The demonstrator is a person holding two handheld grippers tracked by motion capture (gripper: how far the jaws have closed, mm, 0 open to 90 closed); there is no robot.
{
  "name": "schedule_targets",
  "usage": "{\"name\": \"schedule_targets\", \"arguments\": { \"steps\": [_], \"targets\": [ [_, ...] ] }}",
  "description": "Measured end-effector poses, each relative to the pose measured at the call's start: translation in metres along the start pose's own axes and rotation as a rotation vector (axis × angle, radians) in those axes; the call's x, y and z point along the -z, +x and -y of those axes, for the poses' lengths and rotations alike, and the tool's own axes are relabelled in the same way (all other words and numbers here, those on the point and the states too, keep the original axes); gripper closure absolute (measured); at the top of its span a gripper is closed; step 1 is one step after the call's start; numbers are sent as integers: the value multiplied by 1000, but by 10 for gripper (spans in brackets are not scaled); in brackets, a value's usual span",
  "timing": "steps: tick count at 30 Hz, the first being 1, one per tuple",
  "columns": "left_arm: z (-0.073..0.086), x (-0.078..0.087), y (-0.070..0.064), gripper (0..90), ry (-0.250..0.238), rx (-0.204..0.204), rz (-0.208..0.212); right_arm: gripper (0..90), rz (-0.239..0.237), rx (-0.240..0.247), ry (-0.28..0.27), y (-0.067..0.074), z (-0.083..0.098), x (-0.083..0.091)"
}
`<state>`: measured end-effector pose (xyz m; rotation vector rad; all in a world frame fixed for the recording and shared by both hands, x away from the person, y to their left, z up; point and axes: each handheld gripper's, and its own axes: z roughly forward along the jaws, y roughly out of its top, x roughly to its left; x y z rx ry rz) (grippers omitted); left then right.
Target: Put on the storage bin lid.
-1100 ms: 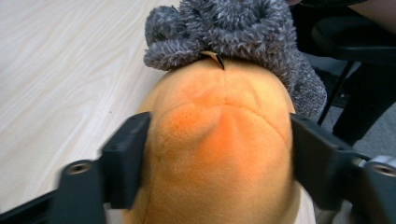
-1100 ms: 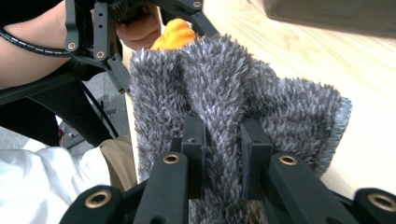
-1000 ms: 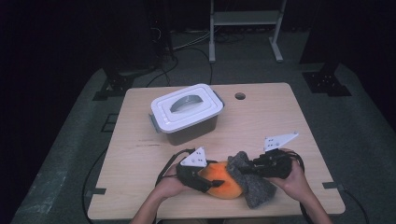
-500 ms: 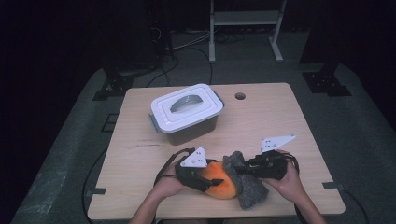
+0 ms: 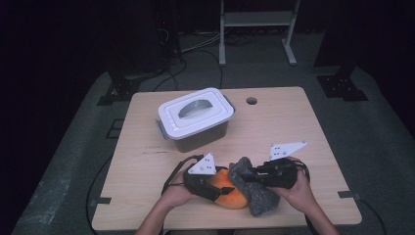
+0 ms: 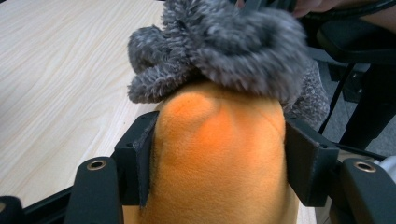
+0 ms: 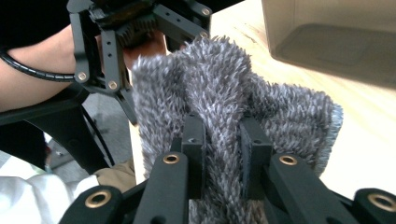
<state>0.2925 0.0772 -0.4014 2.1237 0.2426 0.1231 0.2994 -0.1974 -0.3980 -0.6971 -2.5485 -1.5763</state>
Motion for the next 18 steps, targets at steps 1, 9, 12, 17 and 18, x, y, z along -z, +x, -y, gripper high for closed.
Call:
{"name": "schedule_targets", "arguments": {
  "steps": [1,9,12,17,18],
  "targets": [
    [0,1,1,352,-2,3,-1,749,6,-13,6,-4,3,1],
    [-6,7,-1,353,8,-21,-24,750,43,-53,13,-14,7,12],
    [-7,2,-5,351,35,-42,-35,747,8,-22,-53,-2,-5,16],
    [-6,-4,-7,300,41,-56,-31,745,-7,23,-3,10,-11,-2],
    [-4,-5,-7,261,49,-57,-26,747,-15,20,9,8,-8,-7]
  ]
}}
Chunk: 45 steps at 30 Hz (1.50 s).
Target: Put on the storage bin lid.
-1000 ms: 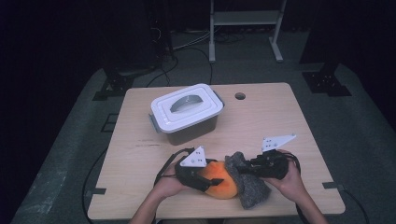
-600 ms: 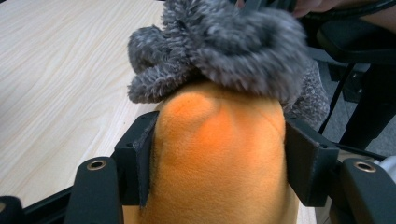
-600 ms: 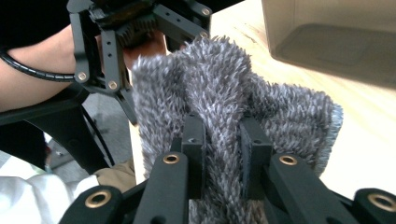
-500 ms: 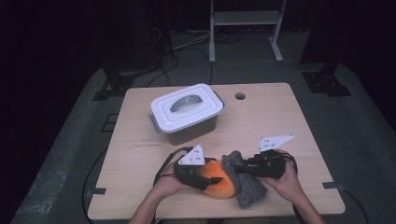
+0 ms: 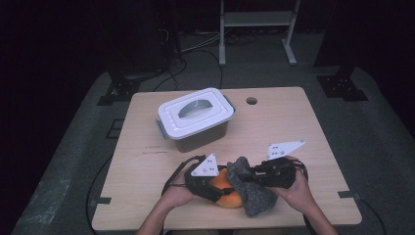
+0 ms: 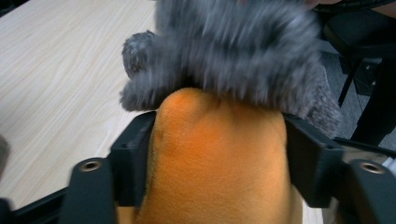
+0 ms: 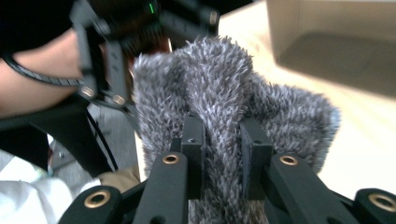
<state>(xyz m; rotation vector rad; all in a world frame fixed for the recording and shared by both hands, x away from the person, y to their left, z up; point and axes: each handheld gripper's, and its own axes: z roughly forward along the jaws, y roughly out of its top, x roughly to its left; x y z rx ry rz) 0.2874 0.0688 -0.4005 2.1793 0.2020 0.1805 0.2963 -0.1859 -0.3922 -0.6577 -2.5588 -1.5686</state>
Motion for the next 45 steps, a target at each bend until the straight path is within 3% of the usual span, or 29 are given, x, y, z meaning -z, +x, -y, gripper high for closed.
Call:
{"name": "schedule_targets", "arguments": {
  "steps": [3,6,10,12,16,20,22,25,27,29,33,37,39,42,45],
  "targets": [
    [2,-1,2,161,-17,15,20,748,-25,-16,18,-6,6,-2],
    [7,-1,7,88,-20,38,38,748,-17,-17,34,-8,10,0],
    [16,1,15,88,-24,79,81,748,-15,-29,57,-12,16,-1],
    [18,3,17,129,-27,79,92,748,-19,-39,65,-15,19,-2],
    [16,7,14,296,-43,65,63,748,-15,-57,85,-18,19,1],
    [5,13,11,330,-24,36,21,754,17,-53,98,-18,14,14],
    [0,12,7,331,10,7,-17,754,27,-37,63,-13,7,19],
    [-6,5,2,328,16,-6,-32,752,10,2,-1,1,-5,17],
    [-6,0,1,281,13,5,-37,753,16,34,17,9,-10,8],
    [-4,-1,3,178,38,1,-27,759,37,60,61,10,-9,-2],
    [2,2,8,101,22,25,1,761,42,53,100,4,0,-7],
    [9,6,14,97,15,43,36,762,30,24,119,-4,8,-6],
    [13,10,17,180,4,47,49,763,43,23,138,-6,11,-7],
    [13,13,16,306,-10,41,31,762,44,7,158,-10,14,-7],
    [7,16,15,354,-16,37,22,762,63,-8,160,-12,12,2]
  ]
}}
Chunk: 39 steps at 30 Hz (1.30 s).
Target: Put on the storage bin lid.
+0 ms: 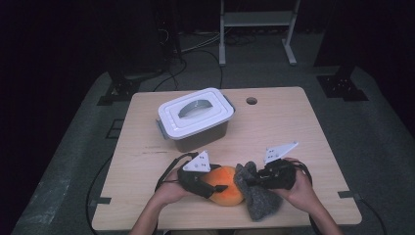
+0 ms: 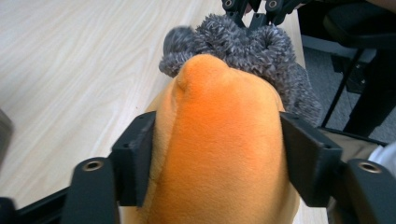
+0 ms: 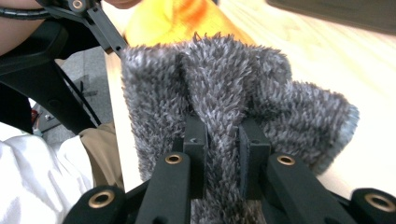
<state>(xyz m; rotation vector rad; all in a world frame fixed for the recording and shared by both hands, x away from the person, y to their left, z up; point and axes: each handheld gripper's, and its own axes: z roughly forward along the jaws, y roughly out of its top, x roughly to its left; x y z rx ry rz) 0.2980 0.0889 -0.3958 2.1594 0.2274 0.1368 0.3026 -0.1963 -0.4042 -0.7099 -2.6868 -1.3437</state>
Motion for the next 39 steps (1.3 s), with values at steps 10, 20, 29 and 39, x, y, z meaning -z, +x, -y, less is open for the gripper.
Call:
{"name": "schedule_targets", "arguments": {
  "steps": [10,20,29,39],
  "targets": [
    [-22,-8,-19,370,89,-100,-47,760,-30,92,-178,35,-32,14],
    [-23,-29,-22,188,31,-109,-13,772,23,69,-65,31,-27,7],
    [-20,-12,-11,82,14,-64,-38,779,39,40,-48,20,-16,11],
    [7,-26,7,78,9,58,74,777,12,-3,-66,5,-4,18]
  ]
}}
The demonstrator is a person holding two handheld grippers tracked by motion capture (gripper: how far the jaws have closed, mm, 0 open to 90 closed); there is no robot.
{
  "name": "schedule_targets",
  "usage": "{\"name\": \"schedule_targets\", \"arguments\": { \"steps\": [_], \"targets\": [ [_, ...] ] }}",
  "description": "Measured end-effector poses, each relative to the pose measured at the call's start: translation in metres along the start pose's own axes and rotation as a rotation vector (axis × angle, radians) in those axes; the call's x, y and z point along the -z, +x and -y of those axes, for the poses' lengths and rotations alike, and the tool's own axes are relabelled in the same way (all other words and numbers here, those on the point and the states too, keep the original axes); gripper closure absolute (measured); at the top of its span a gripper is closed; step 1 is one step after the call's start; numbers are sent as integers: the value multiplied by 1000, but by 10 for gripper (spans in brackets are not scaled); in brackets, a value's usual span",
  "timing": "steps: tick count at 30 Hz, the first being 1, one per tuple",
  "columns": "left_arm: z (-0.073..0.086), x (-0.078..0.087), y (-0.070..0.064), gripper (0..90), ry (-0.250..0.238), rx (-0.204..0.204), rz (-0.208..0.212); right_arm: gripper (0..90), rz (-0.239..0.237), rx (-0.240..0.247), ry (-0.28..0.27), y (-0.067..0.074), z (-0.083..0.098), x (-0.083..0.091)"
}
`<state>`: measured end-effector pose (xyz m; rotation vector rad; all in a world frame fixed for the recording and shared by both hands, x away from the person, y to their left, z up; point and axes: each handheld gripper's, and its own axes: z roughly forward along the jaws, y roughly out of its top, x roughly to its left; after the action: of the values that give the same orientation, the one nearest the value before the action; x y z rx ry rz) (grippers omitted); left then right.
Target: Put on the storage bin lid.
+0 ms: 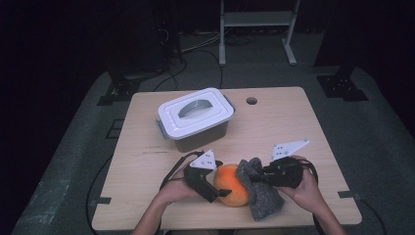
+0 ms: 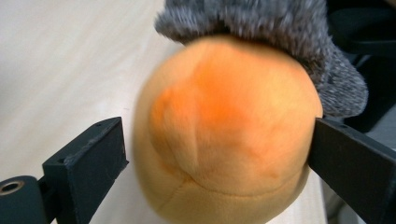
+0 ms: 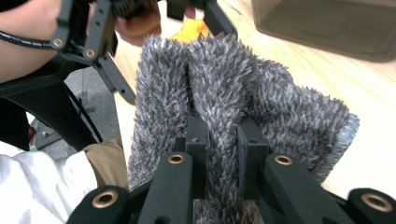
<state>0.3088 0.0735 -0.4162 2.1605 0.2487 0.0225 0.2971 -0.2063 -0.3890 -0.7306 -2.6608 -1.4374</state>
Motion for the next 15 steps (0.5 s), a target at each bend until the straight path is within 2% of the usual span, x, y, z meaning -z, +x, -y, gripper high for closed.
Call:
{"name": "schedule_targets", "arguments": {
  "steps": [3,4,6,8,10,13,15],
  "targets": [
    [-1,3,-3,263,-28,-8,-24,775,4,-9,1,-1,0,3],
    [-3,6,-4,318,-31,-20,-32,776,6,-8,-9,-1,-1,5],
    [-10,13,-11,365,-25,-70,-60,776,1,-1,-40,2,-6,11],
    [-17,17,-19,376,49,-166,-114,778,7,29,-54,9,-12,16],
    [-21,15,-27,378,100,-225,-127,777,-18,45,-89,15,-18,16],
    [-20,9,-29,378,76,-218,-110,777,-22,83,-85,25,-25,6],
    [-19,12,-27,381,76,-212,-108,776,-21,95,-60,28,-26,-2]
  ]
}}
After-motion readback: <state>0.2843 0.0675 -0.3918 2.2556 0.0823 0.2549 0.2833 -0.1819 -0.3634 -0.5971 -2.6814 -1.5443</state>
